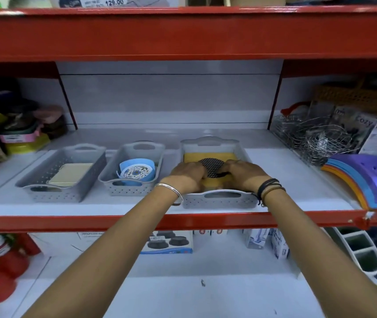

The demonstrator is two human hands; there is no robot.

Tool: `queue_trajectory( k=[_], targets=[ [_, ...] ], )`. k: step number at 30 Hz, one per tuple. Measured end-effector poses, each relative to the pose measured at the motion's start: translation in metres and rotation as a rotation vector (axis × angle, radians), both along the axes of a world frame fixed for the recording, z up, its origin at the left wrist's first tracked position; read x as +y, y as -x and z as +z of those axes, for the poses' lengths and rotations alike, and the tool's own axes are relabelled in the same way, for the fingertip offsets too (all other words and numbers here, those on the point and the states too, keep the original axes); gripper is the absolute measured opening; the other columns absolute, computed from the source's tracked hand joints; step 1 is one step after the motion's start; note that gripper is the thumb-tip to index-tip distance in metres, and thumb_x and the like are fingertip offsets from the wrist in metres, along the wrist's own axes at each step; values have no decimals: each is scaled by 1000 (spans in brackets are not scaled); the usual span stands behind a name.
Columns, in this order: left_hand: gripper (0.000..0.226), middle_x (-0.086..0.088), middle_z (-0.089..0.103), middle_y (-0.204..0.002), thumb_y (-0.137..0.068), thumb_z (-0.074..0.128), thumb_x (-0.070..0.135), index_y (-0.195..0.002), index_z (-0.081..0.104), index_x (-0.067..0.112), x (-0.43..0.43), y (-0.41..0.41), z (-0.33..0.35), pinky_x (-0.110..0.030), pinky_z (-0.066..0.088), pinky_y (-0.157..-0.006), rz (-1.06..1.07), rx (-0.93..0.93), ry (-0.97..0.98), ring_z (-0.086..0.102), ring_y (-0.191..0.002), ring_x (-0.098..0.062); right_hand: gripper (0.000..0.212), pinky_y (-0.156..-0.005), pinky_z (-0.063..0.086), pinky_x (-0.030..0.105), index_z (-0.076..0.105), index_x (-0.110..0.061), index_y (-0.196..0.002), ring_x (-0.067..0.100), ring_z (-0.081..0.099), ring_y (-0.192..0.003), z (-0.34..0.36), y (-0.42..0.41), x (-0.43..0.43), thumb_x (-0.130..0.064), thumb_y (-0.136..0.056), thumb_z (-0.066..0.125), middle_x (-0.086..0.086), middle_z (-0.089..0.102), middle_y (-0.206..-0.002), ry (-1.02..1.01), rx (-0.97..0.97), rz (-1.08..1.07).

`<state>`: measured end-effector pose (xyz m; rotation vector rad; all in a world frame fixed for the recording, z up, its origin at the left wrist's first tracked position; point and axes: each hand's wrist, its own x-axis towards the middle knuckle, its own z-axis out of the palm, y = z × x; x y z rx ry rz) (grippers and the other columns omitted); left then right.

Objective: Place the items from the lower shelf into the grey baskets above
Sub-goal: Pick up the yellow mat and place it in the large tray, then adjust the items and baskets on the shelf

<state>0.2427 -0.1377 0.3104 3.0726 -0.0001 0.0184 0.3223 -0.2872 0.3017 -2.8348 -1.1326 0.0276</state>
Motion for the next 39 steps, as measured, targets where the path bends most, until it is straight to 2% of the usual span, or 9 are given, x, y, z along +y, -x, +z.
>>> queue_trajectory(
  k=[4, 7, 10, 17, 26, 29, 32, 36, 39],
  targets=[
    [20, -8, 64, -111, -82, 61, 33, -96, 68, 20, 5, 6, 5, -37, 51, -88, -21, -113, 237, 60, -102, -30, 40, -87, 49, 36, 64, -27, -114, 24, 59, -105, 12, 11, 2, -49, -81, 62, 2, 64, -122, -187, 67, -20],
    [19, -11, 63, -117, -86, 56, 17, -101, 67, 12, 35, 19, 22, -38, 46, -97, 7, -375, 396, 57, -110, -29, 41, -91, 51, 39, 63, -21, -115, 23, 61, -105, 33, 26, 23, -45, -82, 63, 4, 66, -120, -451, 23, -28],
    [26, -10, 58, -127, -86, 56, 15, -110, 64, 12, 91, 36, 41, -33, 41, -103, 86, -421, 359, 52, -119, -27, 38, -95, 50, 38, 62, -15, -116, 20, 61, -106, 54, 46, 61, -36, -85, 64, 5, 66, -118, -549, 46, 110],
    [57, 5, 51, -138, -74, 67, 46, -128, 49, 34, 195, 59, 32, -27, 37, -97, 82, 154, 149, 51, -118, -18, 58, -102, 43, 37, 54, -21, -128, 26, 54, -120, 57, 72, 153, -40, -76, 71, 4, 57, -136, -147, 101, 192],
    [57, 3, 56, -130, -72, 70, 50, -122, 56, 26, 220, 46, 18, -27, 40, -87, 23, 132, 243, 54, -107, -16, 67, -97, 41, 31, 58, -22, -124, 22, 57, -113, 52, 65, 174, -55, -67, 73, -1, 64, -126, -27, 137, 15],
    [44, -2, 61, -126, -80, 63, 49, -117, 56, 25, 219, 51, 21, -31, 45, -92, -59, 51, 284, 57, -108, -20, 52, -101, 42, 34, 55, -20, -125, 27, 56, -117, 49, 62, 173, -45, -80, 64, 4, 63, -127, -226, 90, 18],
    [40, -12, 61, -126, -91, 49, 28, -129, 47, 18, 220, 55, 22, -39, 42, -103, -12, -119, 269, 53, -118, -29, 36, -98, 39, 34, 55, -17, -124, 33, 56, -112, 43, 62, 171, -25, -89, 52, 11, 70, -113, -332, -86, 18],
    [40, -17, 56, -129, -81, 44, 13, -120, 51, 12, 213, 59, 20, -45, 40, -101, 44, -20, 23, 49, -120, -35, 32, -119, 9, 42, 59, -14, -116, 29, 59, -106, 32, 70, 177, -14, -88, 43, 15, 71, -104, -140, -220, 11],
    [38, -19, 54, -129, -84, 43, 17, -121, 47, 8, 206, 61, 19, -45, 43, -98, 85, 34, 31, 51, -118, -37, 31, -120, -3, 45, 59, -12, -113, 27, 60, -107, 26, 73, 183, -11, -88, 42, 13, 70, -106, -89, -233, 23]
  ],
)
